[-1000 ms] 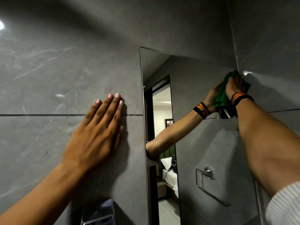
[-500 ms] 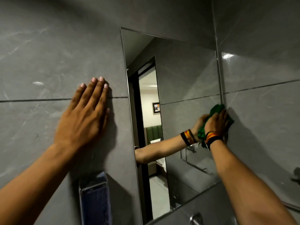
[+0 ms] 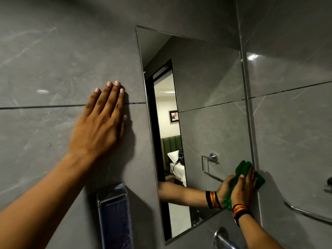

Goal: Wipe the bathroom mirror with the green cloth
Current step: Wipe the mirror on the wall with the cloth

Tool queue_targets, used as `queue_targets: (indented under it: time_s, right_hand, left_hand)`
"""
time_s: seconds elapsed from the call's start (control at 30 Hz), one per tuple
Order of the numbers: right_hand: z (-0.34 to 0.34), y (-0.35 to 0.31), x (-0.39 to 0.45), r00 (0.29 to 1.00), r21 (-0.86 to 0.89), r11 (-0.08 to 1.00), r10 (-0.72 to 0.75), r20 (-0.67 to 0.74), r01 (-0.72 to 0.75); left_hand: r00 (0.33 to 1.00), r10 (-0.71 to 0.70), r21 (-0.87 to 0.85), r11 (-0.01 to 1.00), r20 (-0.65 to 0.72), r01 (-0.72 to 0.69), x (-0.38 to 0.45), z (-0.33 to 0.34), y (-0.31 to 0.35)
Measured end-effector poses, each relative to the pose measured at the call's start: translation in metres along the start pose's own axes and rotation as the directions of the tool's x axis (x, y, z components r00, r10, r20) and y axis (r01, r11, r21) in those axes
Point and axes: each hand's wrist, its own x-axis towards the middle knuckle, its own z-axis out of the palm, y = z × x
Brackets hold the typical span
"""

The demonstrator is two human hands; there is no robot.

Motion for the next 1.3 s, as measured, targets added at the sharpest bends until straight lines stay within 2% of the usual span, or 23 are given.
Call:
queue_targets:
  time_s: [0.17,0.33,0.5,0.63,0.7,0.77,0.93,1.03,1.13,1.3]
  right_hand:
    - [0.008,-0.013,-0.041,0.979,0.001,0.98,-0.197,0.057,0.197]
    - [0.015,-0.048,-0.099,0.92,-0.051,0.921,-0.382,0.086,0.387]
    - [0.023,-0.075,-0.172,0.812,-0.094,0.815,-0.546,0.205,0.572]
    - [0.036,-0.083,-0.221,0.728,-0.074,0.734,-0.647,0.227,0.675]
    - [0.037,-0.09,-0.23,0.729,-0.07,0.734,-0.649,0.218,0.675]
    - [0.037,-0.097,-0.233,0.758,-0.035,0.772,-0.614,0.219,0.635]
    - [0.038,-0.136,-0.231,0.84,0.152,0.853,-0.519,0.156,0.499]
    - [0.043,-0.19,-0.211,0.891,0.335,0.85,-0.45,0.057,0.407]
    - [0.048,-0.255,-0.181,0.915,0.483,0.798,-0.402,-0.017,0.36]
    - [0.046,-0.359,-0.151,0.894,0.505,0.752,-0.438,-0.098,0.424]
  left_hand:
    - [1.0,0.002,0.022,1.0,-0.002,-0.002,0.0,0.002,-0.001]
    - [1.0,0.002,0.015,1.0,-0.018,-0.002,0.0,0.003,-0.002]
    - [1.0,0.001,0.021,1.0,-0.018,0.0,0.0,0.003,-0.002]
    - [1.0,-0.005,0.007,1.0,-0.011,0.005,0.0,0.002,-0.001]
    - [1.0,-0.011,0.005,1.0,0.006,0.011,0.0,0.0,0.0]
    - [1.0,-0.02,0.006,1.0,0.021,0.019,0.0,-0.002,0.0]
    - [0.999,-0.029,-0.006,1.0,0.036,0.029,-0.001,-0.005,0.001]
    - [0.997,-0.029,-0.003,1.0,0.069,0.03,-0.001,-0.009,0.001]
    - [0.994,-0.014,-0.03,0.999,0.11,0.018,0.0,-0.017,0.001]
    - [0.995,-0.059,-0.017,0.998,0.077,0.06,-0.014,-0.05,-0.021]
